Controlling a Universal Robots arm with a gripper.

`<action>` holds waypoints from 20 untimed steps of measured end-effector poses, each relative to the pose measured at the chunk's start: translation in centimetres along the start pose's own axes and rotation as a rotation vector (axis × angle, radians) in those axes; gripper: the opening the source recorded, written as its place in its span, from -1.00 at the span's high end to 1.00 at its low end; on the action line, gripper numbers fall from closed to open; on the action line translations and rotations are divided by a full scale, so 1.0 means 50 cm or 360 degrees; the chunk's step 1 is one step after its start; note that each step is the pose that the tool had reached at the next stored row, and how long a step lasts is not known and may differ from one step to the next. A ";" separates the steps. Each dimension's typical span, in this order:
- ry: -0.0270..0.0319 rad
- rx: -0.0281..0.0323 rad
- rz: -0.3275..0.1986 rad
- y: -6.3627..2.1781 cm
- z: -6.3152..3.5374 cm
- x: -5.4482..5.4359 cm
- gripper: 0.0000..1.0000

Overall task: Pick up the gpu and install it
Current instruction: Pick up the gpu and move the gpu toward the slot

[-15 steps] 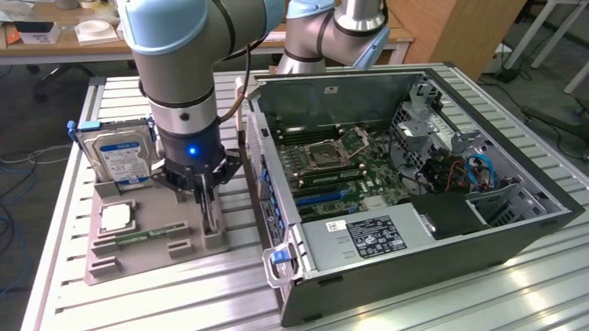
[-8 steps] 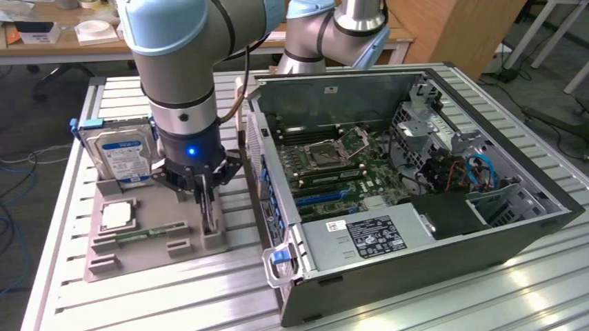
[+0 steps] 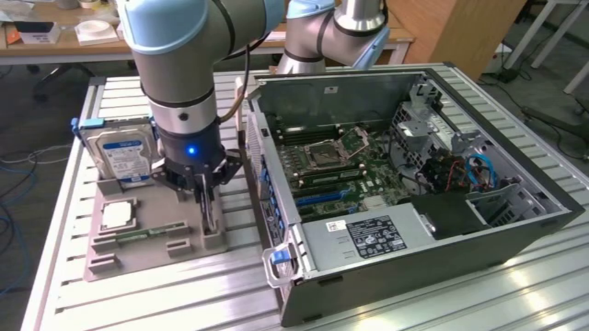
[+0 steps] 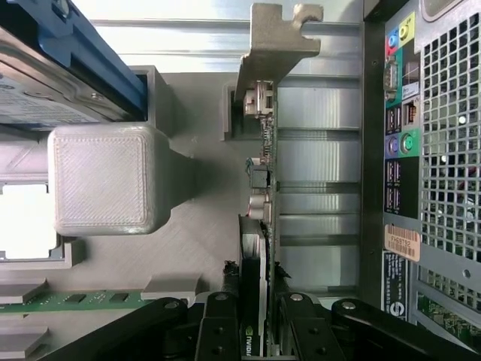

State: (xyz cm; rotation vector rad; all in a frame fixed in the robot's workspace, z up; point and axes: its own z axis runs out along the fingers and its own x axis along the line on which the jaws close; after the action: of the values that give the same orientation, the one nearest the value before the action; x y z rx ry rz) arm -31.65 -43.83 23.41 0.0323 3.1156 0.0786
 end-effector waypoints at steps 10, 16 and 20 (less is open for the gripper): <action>0.00002 -0.00014 0.0000 0.001 -0.019 0.000 0.47; 0.00007 -0.00074 -0.0006 0.002 -0.034 -0.001 0.47; 0.00010 -0.00147 -0.0007 0.002 -0.048 -0.001 0.47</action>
State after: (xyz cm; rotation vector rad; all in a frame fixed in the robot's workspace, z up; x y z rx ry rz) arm -31.66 -43.83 25.81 0.0258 3.1158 0.0929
